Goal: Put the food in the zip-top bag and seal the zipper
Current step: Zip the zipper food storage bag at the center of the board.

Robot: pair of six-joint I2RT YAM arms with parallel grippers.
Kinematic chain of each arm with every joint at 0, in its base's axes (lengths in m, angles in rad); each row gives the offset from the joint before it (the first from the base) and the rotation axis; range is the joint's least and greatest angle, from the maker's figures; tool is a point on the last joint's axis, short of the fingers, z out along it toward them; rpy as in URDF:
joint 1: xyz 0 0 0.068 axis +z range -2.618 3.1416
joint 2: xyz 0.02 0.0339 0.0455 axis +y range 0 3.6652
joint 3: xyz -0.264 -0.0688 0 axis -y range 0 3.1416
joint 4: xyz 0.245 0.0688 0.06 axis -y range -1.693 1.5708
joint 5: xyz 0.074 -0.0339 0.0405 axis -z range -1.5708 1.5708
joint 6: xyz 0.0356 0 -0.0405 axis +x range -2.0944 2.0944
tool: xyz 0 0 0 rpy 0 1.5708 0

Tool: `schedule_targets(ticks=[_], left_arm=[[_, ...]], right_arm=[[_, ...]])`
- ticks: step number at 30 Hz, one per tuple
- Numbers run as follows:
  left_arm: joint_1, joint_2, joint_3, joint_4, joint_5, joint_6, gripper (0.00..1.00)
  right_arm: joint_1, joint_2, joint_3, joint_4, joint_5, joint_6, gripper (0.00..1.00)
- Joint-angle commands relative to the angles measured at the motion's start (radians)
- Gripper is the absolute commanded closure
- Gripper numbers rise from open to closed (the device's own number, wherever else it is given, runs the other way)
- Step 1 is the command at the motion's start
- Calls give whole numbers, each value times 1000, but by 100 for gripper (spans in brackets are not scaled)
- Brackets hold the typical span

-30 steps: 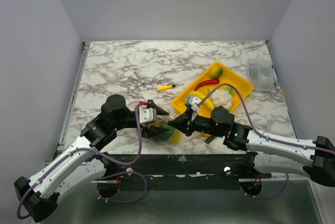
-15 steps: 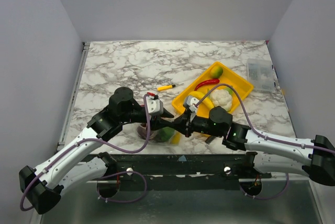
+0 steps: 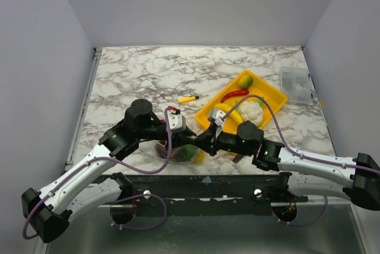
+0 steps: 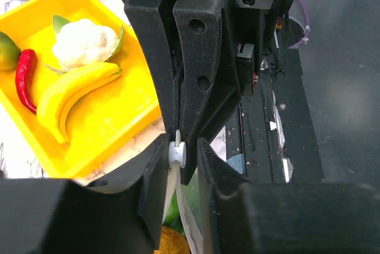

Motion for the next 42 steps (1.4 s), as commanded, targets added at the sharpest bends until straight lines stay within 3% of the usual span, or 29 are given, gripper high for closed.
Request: schedule_targets(ticks=[1, 7, 13, 20, 24, 28, 33, 37, 40, 42], left_arm=[[-3, -1, 36, -34, 24, 23, 79], [-3, 3, 59, -72, -29, 32, 99], [-2, -7, 56, -84, -89, 42, 100], [-3, -31, 42, -88, -139, 44, 100], [-2, -55, 22, -57, -130, 33, 100], [-2, -38, 37, -49, -108, 20, 100], [-2, -34, 43, -47, -97, 18, 100], [-2, -38, 41, -48, -78, 15, 100], [-2, -40, 39, -44, -60, 11, 100], [-3, -37, 41, -44, -38, 7, 100]], right_arm=[[-4, -15, 12, 12, 38, 17, 100], [-4, 15, 35, -2, 248, 203, 100], [-5, -1, -64, 219, 413, 472, 100], [-5, -36, -126, 309, 465, 540, 100], [-6, -38, -127, 314, 357, 447, 100], [-6, -91, -172, 311, 175, 244, 99], [-7, -121, -137, 206, 56, 68, 73], [-9, -47, -44, 122, 17, -3, 51], [-13, 39, 24, 80, -48, -38, 45], [-14, 83, 53, 89, -66, -46, 51]])
